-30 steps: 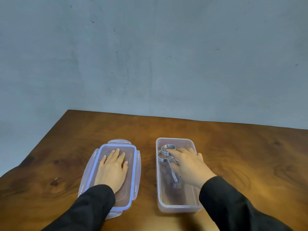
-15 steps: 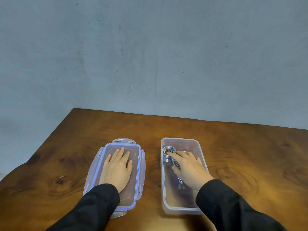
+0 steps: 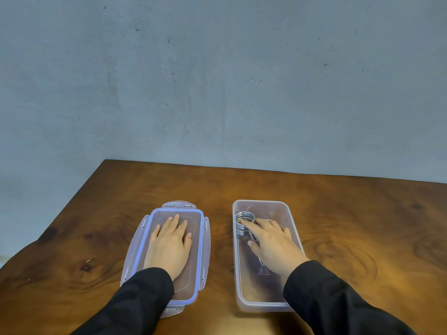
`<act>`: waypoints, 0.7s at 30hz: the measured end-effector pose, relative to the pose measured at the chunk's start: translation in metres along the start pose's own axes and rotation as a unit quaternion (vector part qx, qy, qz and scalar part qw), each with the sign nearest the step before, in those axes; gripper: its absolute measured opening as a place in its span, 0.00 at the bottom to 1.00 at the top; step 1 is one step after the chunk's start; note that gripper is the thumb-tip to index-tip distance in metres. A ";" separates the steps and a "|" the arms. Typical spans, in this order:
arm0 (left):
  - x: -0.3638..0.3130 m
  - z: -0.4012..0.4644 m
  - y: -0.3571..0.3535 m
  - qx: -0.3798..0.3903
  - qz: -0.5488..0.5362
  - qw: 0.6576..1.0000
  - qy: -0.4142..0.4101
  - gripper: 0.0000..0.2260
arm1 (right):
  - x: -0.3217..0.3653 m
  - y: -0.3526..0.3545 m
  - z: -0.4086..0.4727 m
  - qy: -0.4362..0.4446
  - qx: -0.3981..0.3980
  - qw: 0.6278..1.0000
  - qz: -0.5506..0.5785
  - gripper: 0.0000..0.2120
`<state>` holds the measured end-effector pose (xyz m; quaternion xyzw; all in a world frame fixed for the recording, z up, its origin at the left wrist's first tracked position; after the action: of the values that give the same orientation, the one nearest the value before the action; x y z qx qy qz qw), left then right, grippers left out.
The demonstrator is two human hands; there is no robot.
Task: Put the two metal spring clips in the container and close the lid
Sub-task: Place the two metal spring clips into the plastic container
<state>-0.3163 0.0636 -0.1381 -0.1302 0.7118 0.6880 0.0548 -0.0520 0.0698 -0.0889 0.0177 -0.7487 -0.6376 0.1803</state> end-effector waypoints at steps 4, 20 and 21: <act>-0.001 0.001 0.001 -0.002 -0.003 1.000 -0.001 0.24 | -0.001 -0.002 0.001 0.007 -0.009 1.000 -0.001 0.25; -0.002 0.000 0.004 0.004 -0.011 1.000 0.003 0.24 | 0.004 0.013 -0.003 -0.007 -0.013 1.000 0.028 0.32; -0.002 -0.001 0.004 0.004 -0.027 1.000 0.007 0.24 | 0.004 0.020 -0.005 -0.002 -0.033 0.998 0.045 0.31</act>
<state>-0.3158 0.0632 -0.1334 -0.1538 0.7114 0.6823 0.0693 -0.0505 0.0681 -0.0686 -0.0233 -0.7276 -0.6534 0.2076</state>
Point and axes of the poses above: each hand's wrist, its own z-axis towards the middle knuckle, its own y-axis out of the back of the hand, x = y × z, the point moved 2 cm from there along z, towards the middle knuckle, and after that the axes turned 1 degree about x, right-handed, at the moved point
